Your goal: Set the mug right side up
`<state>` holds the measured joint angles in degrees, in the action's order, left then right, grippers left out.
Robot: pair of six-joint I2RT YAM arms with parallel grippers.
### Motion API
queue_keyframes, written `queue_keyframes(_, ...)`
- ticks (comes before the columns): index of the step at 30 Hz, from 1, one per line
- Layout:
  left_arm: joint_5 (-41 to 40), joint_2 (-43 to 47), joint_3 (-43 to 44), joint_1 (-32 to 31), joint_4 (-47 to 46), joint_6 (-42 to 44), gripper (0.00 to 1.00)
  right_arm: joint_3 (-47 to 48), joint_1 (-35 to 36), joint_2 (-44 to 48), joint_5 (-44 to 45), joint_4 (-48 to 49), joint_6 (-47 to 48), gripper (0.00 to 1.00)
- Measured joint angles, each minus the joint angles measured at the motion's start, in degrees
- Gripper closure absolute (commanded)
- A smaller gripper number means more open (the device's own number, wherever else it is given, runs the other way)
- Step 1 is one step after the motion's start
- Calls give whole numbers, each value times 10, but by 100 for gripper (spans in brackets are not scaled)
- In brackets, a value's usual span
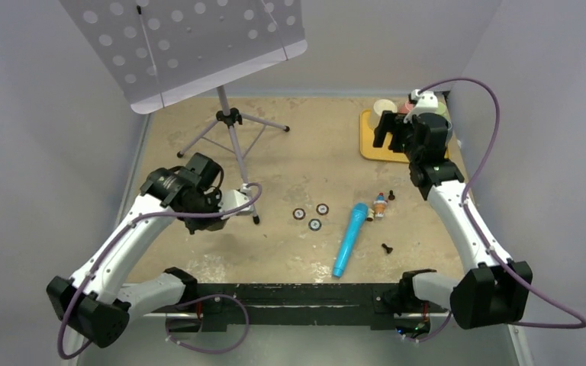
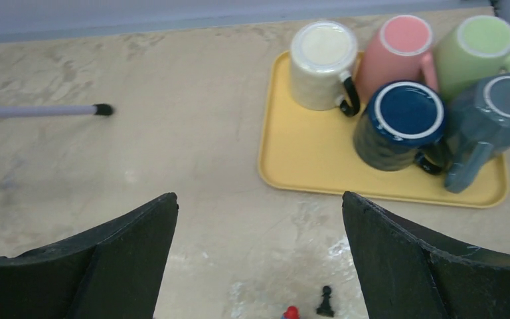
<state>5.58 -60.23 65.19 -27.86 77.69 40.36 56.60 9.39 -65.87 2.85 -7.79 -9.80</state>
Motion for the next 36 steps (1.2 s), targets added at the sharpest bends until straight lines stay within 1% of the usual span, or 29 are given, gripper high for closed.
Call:
queue_keyframes(4, -45, -71, -23, 35, 11, 53, 100, 42, -48, -61, 6, 0, 17, 3)
queue_keyframes(7, -68, -134, -27, 70, -9, 87, 100, 70, -74, -104, 5, 1, 31, 3)
queue_keyframes(10, -74, -169, -28, 94, -29, 116, 100, 86, -92, -138, 4, 0, 44, 3)
queue_keyframes(13, -70, -193, -28, 103, -38, 141, 99, 89, -111, -158, -2, 0, 54, 3)
queue_keyframes(15, -62, -207, -28, 106, -42, 153, 84, 90, -127, -168, -9, 1, 57, 3)
queue_keyframes(18, -56, -218, -33, 108, -55, 165, 65, 90, -158, -188, -24, 4, 60, 3)
queue_keyframes(21, -52, -217, -35, 110, -63, 172, 49, 100, -180, -219, -25, 7, 63, 5)
queue_keyframes(23, -47, -213, -35, 111, -66, 174, 40, 118, -191, -251, -25, 9, 73, 6)
queue_keyframes(25, -39, -199, -35, 111, -68, 173, 37, 139, -197, -283, -25, 9, 87, 9)
queue_keyframes(28, -21, -169, -28, 111, -61, 166, 36, 166, -202, -322, -28, 8, 113, 16)
queue_keyframes(32, 22, -116, 9, 112, -52, 141, 34, 223, -201, -370, -57, -19, 162, 20)
queue_keyframes(33, 40, -100, 23, 113, -51, 129, 34, 238, -198, -378, -70, -21, 179, 23)
queue_keyframes(35, 68, -78, 42, 113, -51, 110, 34, 255, -189, -386, -91, -21, 210, 35)
queue_keyframes(36, 81, -69, 50, 112, -51, 101, 34, 264, -184, -391, -101, -21, 226, 39)
